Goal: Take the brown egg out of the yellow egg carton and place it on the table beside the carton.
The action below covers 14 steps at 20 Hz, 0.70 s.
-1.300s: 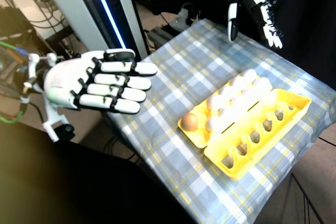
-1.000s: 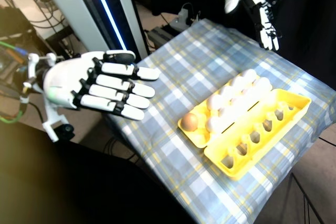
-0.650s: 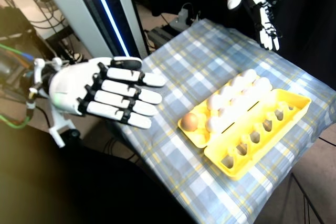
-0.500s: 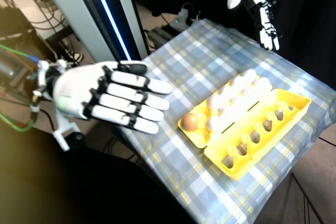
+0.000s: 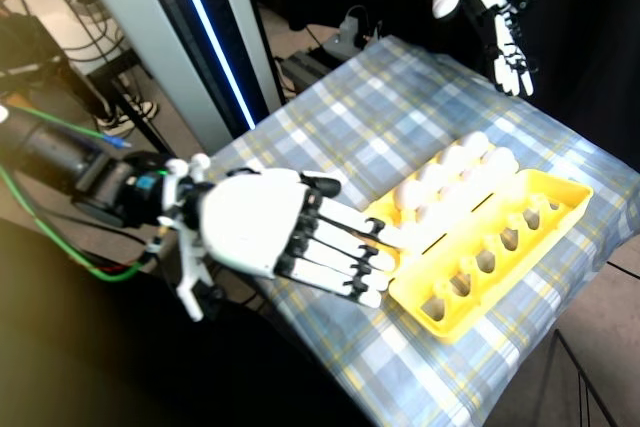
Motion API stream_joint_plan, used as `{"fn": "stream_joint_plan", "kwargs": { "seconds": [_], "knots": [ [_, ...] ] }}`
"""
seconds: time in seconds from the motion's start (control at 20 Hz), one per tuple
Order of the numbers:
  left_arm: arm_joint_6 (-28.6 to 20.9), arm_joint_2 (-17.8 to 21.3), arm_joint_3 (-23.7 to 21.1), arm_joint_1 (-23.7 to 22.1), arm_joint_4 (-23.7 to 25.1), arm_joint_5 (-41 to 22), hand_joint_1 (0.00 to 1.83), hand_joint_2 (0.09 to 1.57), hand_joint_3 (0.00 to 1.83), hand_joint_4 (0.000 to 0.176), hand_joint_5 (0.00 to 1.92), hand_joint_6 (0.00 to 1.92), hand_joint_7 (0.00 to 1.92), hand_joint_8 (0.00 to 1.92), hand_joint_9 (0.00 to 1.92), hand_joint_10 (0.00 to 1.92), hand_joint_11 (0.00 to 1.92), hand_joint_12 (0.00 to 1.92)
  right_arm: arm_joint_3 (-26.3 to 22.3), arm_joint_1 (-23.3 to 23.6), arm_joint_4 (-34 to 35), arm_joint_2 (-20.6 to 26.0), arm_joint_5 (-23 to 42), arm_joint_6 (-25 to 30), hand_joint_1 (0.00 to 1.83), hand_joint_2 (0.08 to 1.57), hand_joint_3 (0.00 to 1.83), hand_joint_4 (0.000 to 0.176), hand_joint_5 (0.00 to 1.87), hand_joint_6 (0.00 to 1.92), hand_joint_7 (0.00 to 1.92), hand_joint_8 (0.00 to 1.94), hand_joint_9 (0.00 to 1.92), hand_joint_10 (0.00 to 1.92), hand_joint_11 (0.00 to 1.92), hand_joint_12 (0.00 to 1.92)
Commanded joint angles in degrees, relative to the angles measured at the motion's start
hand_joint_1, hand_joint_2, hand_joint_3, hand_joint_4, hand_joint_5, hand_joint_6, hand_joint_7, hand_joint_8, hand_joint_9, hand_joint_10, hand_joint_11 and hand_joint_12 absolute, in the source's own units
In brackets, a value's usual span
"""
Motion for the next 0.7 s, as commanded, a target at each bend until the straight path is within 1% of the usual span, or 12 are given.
{"fn": "stream_joint_plan", "kwargs": {
  "seconds": [0.0,0.05,0.1,0.15,0.25,0.35,0.4,0.45,0.5,0.55,0.6,0.65],
  "knots": [
    [-0.6,-0.5,0.3,-0.5,-0.1,-6.8,0.0,1.13,0.0,0.009,0.33,0.0,0.29,0.0,0.19,0.0,0.0,0.09,0.5,1.1,0.0,-0.2,5.8,0.3,0.54,0.93,0.0,0.001,0.64,0.0,0.7,0.0,0.6,0.0,0.11,0.9],
    [-0.6,-0.5,0.3,-0.5,-0.1,-6.7,0.0,1.13,0.0,0.005,0.33,0.0,0.29,0.0,0.19,0.0,0.0,0.09,0.5,1.2,-0.4,-0.3,5.4,0.3,0.54,0.92,0.0,0.02,0.65,0.0,0.7,0.0,0.52,0.0,0.03,0.88],
    [-0.7,-0.5,0.3,-0.5,-0.1,-6.7,0.0,1.13,0.0,0.004,0.34,0.0,0.3,0.01,0.2,0.0,0.01,0.1,0.6,1.3,-0.9,-0.4,4.9,0.3,0.55,0.92,0.0,0.022,0.65,0.0,0.7,0.0,0.47,0.01,0.0,0.81],
    [-0.7,-0.5,0.4,-0.5,-0.1,-6.7,0.0,1.13,0.0,0.006,0.34,0.01,0.3,0.01,0.2,0.01,0.01,0.1,0.6,1.4,-1.2,-0.5,4.7,0.3,0.54,0.92,0.0,0.033,0.65,0.0,0.71,0.0,0.43,0.01,0.0,0.71],
    [-0.7,-0.5,0.4,-0.5,-0.1,-6.7,0.0,1.13,0.0,0.005,0.35,0.01,0.3,0.0,0.2,0.01,0.01,0.1,0.7,1.7,-1.7,-0.7,4.3,0.3,0.54,0.92,0.0,0.032,0.66,0.0,0.72,0.0,0.43,0.0,0.0,0.62],
    [-0.7,-0.6,0.4,-0.5,-0.1,-6.7,0.0,1.13,0.0,0.0,0.34,0.0,0.29,0.0,0.2,0.0,0.01,0.1,0.8,1.9,-2.0,-0.9,4.3,0.3,0.51,0.93,0.0,0.023,0.67,0.0,0.73,0.0,0.42,0.0,0.0,0.54],
    [-0.7,-0.6,0.4,-0.5,-0.1,-6.7,0.0,1.13,0.0,0.0,0.34,0.0,0.29,0.0,0.2,0.0,0.0,0.1,0.9,2.0,-2.1,-1.0,4.2,0.3,0.51,0.94,0.0,0.023,0.68,0.0,0.73,0.0,0.41,0.0,0.0,0.5],
    [-0.7,-0.7,0.4,-0.5,-0.1,-6.7,0.0,1.13,0.0,0.004,0.34,0.0,0.29,0.0,0.2,0.0,0.0,0.1,0.9,2.1,-2.2,-1.1,4.2,0.3,0.52,0.96,0.0,0.018,0.7,0.0,0.75,0.0,0.42,0.0,0.0,0.51],
    [-0.8,-0.7,0.4,-0.5,-0.1,-6.7,0.0,1.14,0.0,0.016,0.33,0.0,0.3,0.0,0.2,0.0,0.01,0.11,0.9,2.1,-2.3,-1.1,4.1,0.3,0.55,0.99,0.0,0.008,0.73,0.0,0.78,0.0,0.44,0.0,0.0,0.57],
    [-0.9,-0.7,0.4,-0.5,-0.1,-6.7,0.0,1.13,0.0,0.021,0.33,0.0,0.3,0.0,0.21,0.0,0.01,0.11,0.9,2.1,-2.3,-1.1,4.1,0.3,0.57,1.01,0.0,0.007,0.75,0.0,0.8,0.0,0.45,0.0,0.0,0.61],
    [-0.9,-0.7,0.4,-0.5,-0.1,-6.7,0.0,1.13,0.0,0.01,0.34,0.0,0.3,0.0,0.21,0.0,0.01,0.11,0.9,2.1,-2.4,-1.1,4.1,0.3,0.6,1.04,0.0,0.0,0.78,0.0,0.83,0.0,0.47,0.0,0.0,0.65],
    [-1.0,-0.7,0.4,-0.5,-0.2,-6.7,0.0,1.13,0.0,0.015,0.34,0.0,0.3,0.0,0.21,0.0,0.01,0.11,0.9,2.1,-2.5,-1.1,4.0,0.3,0.65,1.06,0.0,0.0,0.81,0.01,0.86,0.01,0.49,0.0,0.0,0.68]
  ]
}}
